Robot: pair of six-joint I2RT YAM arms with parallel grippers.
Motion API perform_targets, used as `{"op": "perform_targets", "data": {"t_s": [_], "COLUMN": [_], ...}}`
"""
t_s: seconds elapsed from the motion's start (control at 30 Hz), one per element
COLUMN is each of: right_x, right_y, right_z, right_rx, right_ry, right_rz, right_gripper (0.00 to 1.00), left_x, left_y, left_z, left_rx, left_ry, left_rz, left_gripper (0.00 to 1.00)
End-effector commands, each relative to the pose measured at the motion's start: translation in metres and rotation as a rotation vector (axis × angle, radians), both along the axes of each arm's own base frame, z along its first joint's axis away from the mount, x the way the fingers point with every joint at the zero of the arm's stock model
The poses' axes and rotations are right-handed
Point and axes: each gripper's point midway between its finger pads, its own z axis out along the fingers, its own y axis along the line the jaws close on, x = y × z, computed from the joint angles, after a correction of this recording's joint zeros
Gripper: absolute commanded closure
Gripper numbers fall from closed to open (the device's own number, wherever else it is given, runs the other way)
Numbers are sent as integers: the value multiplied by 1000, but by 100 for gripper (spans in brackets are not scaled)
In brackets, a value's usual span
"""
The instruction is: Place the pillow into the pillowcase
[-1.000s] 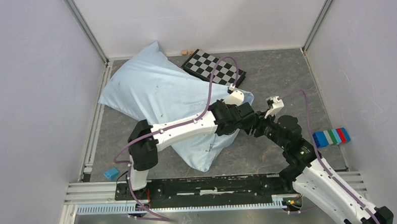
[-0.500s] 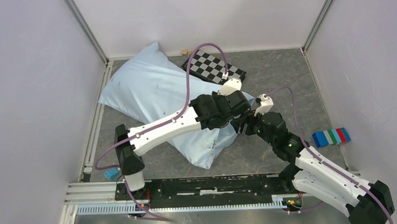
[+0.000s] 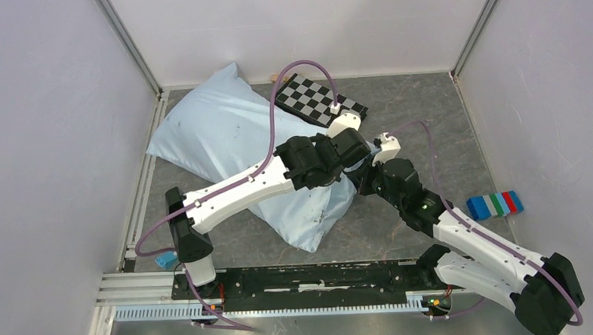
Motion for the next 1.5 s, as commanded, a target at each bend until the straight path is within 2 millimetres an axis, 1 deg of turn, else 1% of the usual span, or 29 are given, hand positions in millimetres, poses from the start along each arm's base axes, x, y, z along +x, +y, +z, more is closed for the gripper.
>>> {"op": "perform_targets", "data": {"t_s": [0.0,0.07,0.1,0.13,0.17,0.2,0.27,0.33,0.37,0.43,0.5,0.57,0.6,0.63,0.67,0.7,0.73,0.77,0.8,0.87,1.03,1.13,1.2,1.33,1.37,1.47], "right_x": [8,2,2,3,5,7,12,19,22,28,32,32,30,27,25,25,24,22,19,13,2,-4,-8,-14,-14,-14], "right_y": [33,42,44,44,46,49,55,59,59,59,60,63,62,59,52,43,35,26,17,2,-36,-57,-68,-77,-82,-96], "right_z": [109,145,156,162,164,160,142,115,98,75,57,45,42,43,44,41,41,40,41,37,15,14,22,55,56,69], "right_rx": [247,365,402,420,431,437,439,444,437,429,408,394,389,388,379,343,313,280,262,221,82,28,4,-41,-77,-158], "right_ry": [-244,-318,-342,-356,-360,-350,-317,-278,-250,-217,-191,-166,-159,-163,-172,-173,-177,-185,-192,-190,-149,-141,-156,-193,-184,-183], "right_rz": [105,152,157,154,153,159,160,145,134,115,103,117,119,112,91,59,34,11,-12,-50,-160,-221,-246,-241,-249,-284], "right_gripper": [100,100,100,100,100,100,100,100,100,100,100,100,97,89,76,59,48,39,34,29,23,17,13,9,8,6], "left_x": [-14,-20,-22,-24,-27,-30,-34,-39,-41,-47,-50,-50,-49,-49,-48,-45,-43,-42,-39,-37,-36,-39,-40,-39,-40,-41], "left_y": [-23,-33,-37,-39,-41,-43,-43,-43,-44,-46,-48,-53,-56,-61,-65,-67,-69,-71,-73,-79,-101,-112,-116,-120,-122,-128], "left_z": [47,57,65,72,81,89,104,117,122,127,128,119,112,104,97,91,84,80,75,66,44,24,11,-17,-23,-36], "left_rx": [-183,-236,-272,-302,-336,-368,-431,-486,-508,-538,-558,-558,-561,-564,-567,-567,-571,-577,-585,-601,-613,-599,-585,-544,-536,-523], "left_ry": [13,33,42,46,48,49,47,52,59,77,92,110,130,156,176,187,200,208,220,245,305,351,374,416,428,454], "left_rz": [-120,-152,-165,-168,-177,-184,-184,-196,-202,-216,-229,-233,-238,-243,-241,-237,-234,-233,-230,-234,-283,-305,-310,-300,-302,-308], "left_gripper": [98,98,98,98,98,97,98,98,98,97,98,97,97,98,98,98,97,97,97,96,95,95,93,90,89,81]}}
